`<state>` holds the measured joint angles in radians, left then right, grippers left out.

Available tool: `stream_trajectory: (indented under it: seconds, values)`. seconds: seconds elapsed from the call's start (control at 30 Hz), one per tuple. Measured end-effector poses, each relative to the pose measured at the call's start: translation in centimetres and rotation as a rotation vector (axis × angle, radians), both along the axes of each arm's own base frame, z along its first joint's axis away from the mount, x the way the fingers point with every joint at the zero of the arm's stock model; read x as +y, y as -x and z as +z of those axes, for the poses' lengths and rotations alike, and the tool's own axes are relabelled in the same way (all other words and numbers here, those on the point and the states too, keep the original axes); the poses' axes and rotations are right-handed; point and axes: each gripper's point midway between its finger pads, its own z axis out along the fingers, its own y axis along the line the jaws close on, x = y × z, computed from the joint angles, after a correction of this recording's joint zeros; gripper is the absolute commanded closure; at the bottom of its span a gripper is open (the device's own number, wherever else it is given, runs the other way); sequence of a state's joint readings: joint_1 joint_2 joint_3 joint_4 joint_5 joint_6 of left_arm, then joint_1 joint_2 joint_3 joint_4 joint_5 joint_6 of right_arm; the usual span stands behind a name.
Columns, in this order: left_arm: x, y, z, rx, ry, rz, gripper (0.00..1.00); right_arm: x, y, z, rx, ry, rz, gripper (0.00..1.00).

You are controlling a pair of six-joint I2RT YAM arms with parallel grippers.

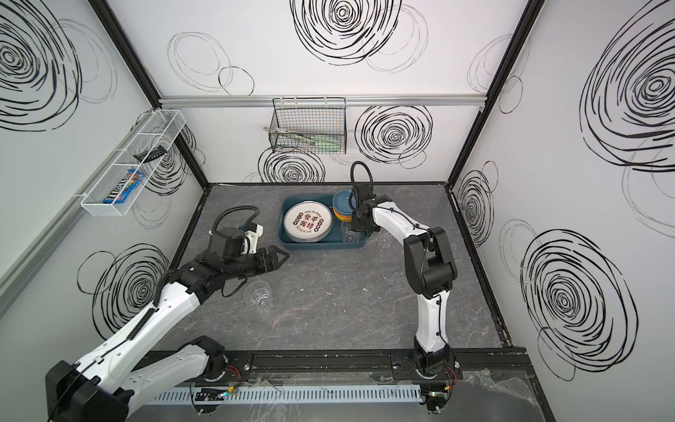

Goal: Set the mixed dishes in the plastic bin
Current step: 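Lower the clear cup upright beside the bowls and open the right gripper, then grasp the second clear cup on the table with the left gripper while the right approaches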

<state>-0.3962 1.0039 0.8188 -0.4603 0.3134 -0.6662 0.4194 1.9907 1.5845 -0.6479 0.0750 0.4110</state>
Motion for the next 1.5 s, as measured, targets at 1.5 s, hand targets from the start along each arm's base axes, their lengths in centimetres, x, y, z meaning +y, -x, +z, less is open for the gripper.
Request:
stream_trajectory:
  seconds: [1.5]
  values:
    - [8.1, 2.3, -2.7, 0.100, -0.242, 0.298, 0.31, 9.9, 14.3, 11.0, -0.165, -0.462, 0.511, 0.51]
